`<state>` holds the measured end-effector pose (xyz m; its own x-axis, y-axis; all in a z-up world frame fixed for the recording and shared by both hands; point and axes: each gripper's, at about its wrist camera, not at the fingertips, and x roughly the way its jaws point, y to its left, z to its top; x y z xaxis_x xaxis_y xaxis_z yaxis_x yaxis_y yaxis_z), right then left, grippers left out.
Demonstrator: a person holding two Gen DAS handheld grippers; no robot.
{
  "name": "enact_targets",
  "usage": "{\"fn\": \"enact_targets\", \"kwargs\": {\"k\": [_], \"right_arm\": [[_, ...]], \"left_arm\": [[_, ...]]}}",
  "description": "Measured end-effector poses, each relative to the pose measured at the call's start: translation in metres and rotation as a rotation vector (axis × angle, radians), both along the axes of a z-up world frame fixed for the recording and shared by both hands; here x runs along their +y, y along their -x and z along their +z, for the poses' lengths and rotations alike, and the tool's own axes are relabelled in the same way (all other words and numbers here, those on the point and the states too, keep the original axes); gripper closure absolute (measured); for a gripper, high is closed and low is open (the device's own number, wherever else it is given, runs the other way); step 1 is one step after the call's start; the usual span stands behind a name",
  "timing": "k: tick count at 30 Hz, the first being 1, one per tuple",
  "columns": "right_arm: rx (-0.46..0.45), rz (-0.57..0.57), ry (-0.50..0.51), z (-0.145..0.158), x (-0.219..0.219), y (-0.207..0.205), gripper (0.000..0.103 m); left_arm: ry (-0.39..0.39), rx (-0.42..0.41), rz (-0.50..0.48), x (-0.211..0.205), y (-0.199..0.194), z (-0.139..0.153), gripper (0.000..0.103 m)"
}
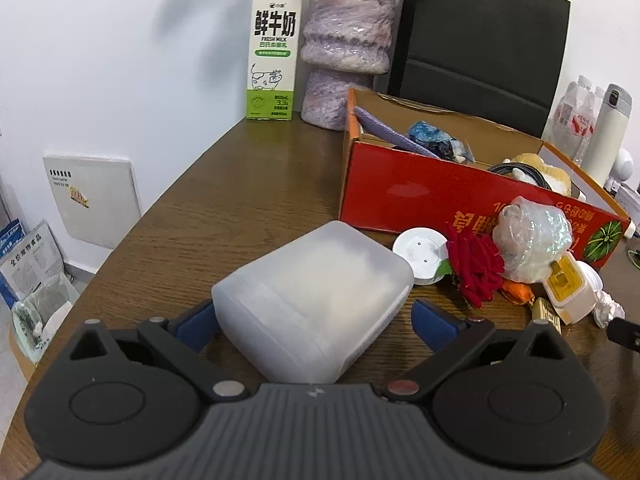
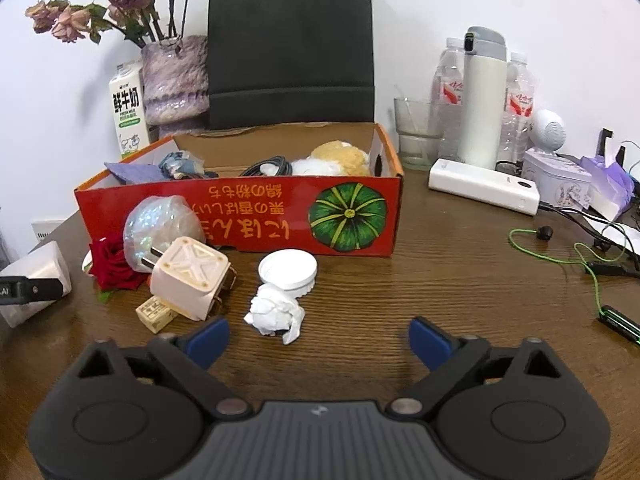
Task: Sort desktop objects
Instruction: 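Move the left tool to the cotton-bud box while the right tool approaches the tissue, then grasp the crumpled white tissue with the right tool while the left tool grasps the cotton-bud box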
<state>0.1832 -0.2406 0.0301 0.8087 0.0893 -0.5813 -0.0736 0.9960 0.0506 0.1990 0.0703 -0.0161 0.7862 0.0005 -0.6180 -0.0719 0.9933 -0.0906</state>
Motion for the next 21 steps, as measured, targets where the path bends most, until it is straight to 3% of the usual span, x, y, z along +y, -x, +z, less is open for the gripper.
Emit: {"fn": "enact_targets", "kwargs": {"k": [5, 7, 10, 14, 21], "right_arm": [[0.009, 0.031, -0.001, -0.001, 0.008, -0.010, 0.032], [0.017, 0.048, -0.012, -0.002, 0.010, -0.012, 0.058], [0.021, 0.062, -0.006, -0.002, 0.013, -0.013, 0.073], [0.020, 0.079, -0.009, -0.001, 0.014, -0.011, 0.083], [0.015, 0.087, 0.000, -0.001, 0.016, -0.008, 0.084]], "left_arm": [[-0.005, 0.001, -0.003, -0.002, -0.002, -0.002, 0.000], [-0.001, 0.002, -0.001, -0.001, -0.002, -0.002, 0.000], [-0.003, 0.002, -0.001, -0.002, -0.001, -0.003, 0.000], [-0.013, 0.008, -0.003, -0.003, -0.003, -0.003, 0.000], [-0.025, 0.008, 0.001, -0.004, -0.003, -0.004, 0.004]]}}
